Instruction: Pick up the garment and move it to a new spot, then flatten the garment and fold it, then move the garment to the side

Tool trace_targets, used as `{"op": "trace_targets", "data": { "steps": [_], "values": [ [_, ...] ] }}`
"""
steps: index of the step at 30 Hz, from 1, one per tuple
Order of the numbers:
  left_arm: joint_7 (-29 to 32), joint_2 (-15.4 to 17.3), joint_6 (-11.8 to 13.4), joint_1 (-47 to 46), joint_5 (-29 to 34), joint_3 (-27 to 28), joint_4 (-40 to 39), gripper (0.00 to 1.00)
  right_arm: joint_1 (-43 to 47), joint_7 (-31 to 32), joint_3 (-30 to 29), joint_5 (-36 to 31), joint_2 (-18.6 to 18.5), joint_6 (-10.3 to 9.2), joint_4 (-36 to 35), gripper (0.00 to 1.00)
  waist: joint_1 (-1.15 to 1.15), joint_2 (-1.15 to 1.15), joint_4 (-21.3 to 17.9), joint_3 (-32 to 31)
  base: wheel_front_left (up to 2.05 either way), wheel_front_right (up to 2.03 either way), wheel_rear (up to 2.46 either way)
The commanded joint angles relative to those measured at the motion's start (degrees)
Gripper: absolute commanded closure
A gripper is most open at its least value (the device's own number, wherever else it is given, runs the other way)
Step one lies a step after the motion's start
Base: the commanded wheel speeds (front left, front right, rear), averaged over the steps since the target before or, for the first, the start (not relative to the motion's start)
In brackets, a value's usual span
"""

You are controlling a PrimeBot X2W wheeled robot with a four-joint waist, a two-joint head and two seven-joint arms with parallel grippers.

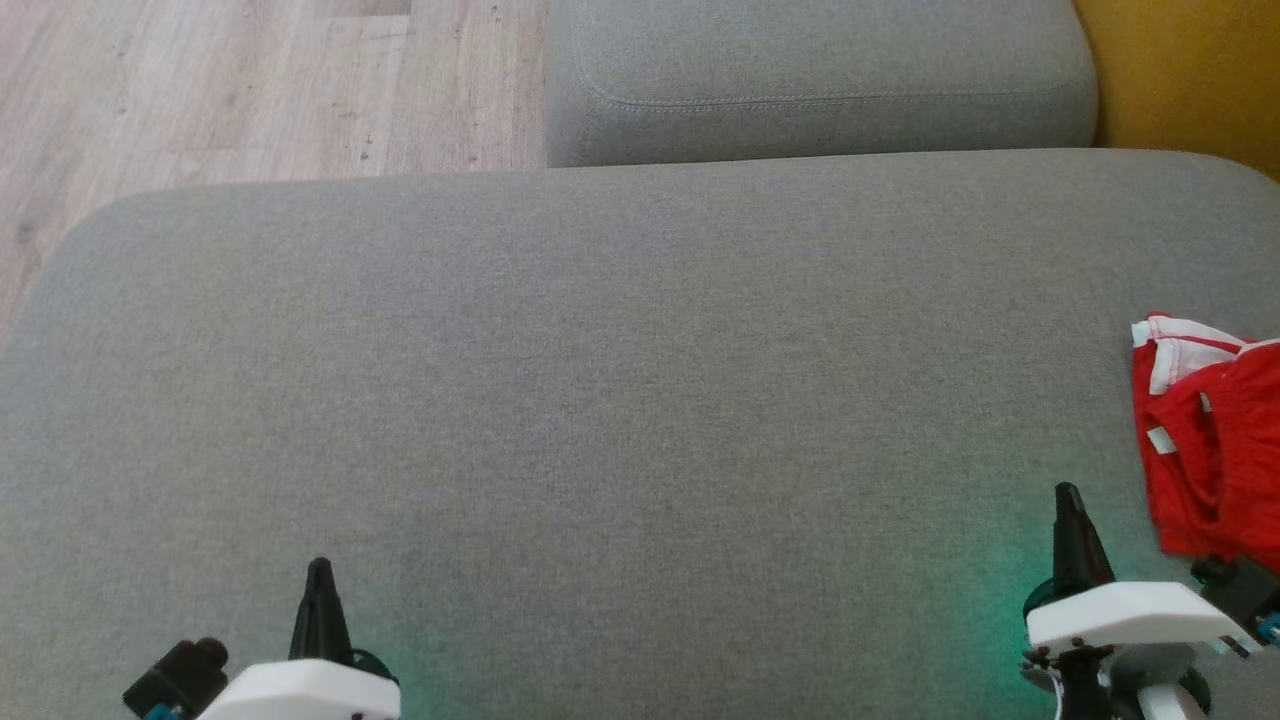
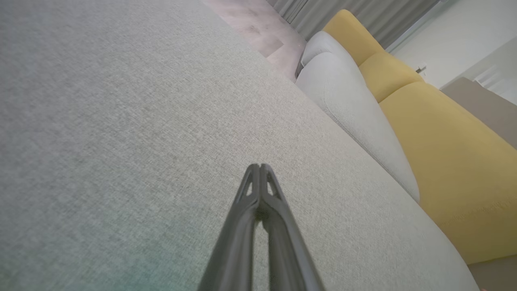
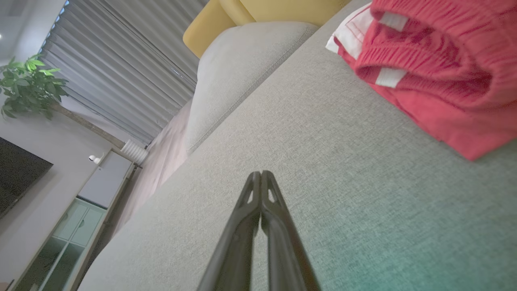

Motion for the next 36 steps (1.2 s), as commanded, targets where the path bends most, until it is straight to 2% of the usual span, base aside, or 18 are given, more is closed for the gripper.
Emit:
{"op": "trace_targets", "data": {
  "steps": [1,36],
  "values": [
    [0.5,0.2,-0.5,-2.8,-1.8,1.8,-2.2,1.0,-3.1,0.4,0.1,2.1,-0.2,0.08,-2.5,1.0,0.0,0.0,0.0,0.0,0.0,0.0,0.0],
    [6.1,0.2,-3.2,-5.2,-23.3,6.6,-4.6,1.0,-3.7,6.0,-1.9,24.9,-0.3,0.14,-6.8,1.0,0.0,0.0,-1.0,0.0,0.0,0.0,0.0]
  ]
}}
